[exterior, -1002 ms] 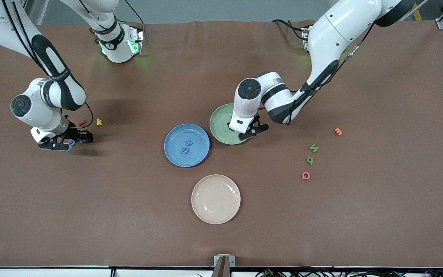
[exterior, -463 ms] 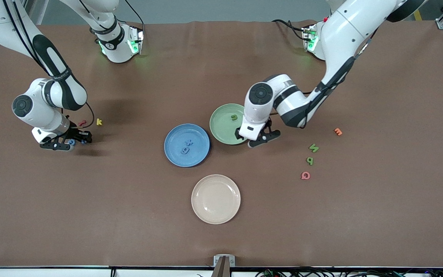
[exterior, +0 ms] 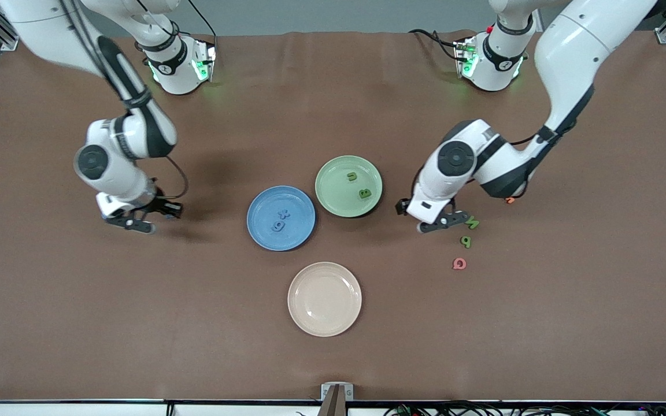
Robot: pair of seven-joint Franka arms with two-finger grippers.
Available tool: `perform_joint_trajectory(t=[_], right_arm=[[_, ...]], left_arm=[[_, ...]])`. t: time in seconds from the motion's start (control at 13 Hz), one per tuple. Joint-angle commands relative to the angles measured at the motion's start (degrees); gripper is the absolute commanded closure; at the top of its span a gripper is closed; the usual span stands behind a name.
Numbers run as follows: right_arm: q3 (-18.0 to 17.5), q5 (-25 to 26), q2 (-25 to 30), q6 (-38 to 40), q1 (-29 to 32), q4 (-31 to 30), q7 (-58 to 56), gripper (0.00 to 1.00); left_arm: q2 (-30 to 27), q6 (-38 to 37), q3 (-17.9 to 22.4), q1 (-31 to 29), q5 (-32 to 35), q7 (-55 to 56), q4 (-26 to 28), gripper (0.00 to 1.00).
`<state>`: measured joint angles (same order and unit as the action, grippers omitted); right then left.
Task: Sort letters by color into matching plates
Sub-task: 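Place the blue E on the blue plate while the left gripper reaches the z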
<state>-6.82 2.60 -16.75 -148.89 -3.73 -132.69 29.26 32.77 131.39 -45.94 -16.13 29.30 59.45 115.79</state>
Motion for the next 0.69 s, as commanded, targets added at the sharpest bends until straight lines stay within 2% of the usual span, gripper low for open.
perform_joint_trajectory(t=[0.0, 0.23, 0.39, 0.46, 0.54, 0.62], right_arm=[[-0.74, 0.04, 0.23, 3.15, -10.12, 4.53, 17.78, 1.00], [-0.65, -0.05, -3.44, 7.91, -20.67, 13.83, 34.58, 1.00], [-0.65, -0.05, -6.70, 8.80, -23.41, 18.24, 39.45, 1.00], [-0.65, -0.05, -7.76, 8.80, -23.86, 19.30, 39.90, 0.88], [-0.65, -0.05, -8.56, 8.71, -23.87, 20.01, 40.08, 0.36], [-0.65, -0.05, -8.82, 8.71, -24.13, 20.10, 40.95, 0.00]], left_arm=[[-5.26, 0.00, -1.09, -4.51, 0.67, -7.39, 5.58, 0.01], [-5.79, 2.80, -1.35, -10.04, 6.19, -11.00, 8.74, 0.01], [-5.70, 7.01, -1.44, -13.30, 8.49, -12.86, 11.20, 0.01], [-5.27, 8.51, -1.35, -14.53, 10.15, -13.21, 11.82, 0.01], [-4.48, 9.75, -1.35, -15.94, 12.34, -13.22, 12.09, 0.01], [-3.34, 10.63, -1.35, -16.82, 13.93, -13.22, 12.09, 0.01]])
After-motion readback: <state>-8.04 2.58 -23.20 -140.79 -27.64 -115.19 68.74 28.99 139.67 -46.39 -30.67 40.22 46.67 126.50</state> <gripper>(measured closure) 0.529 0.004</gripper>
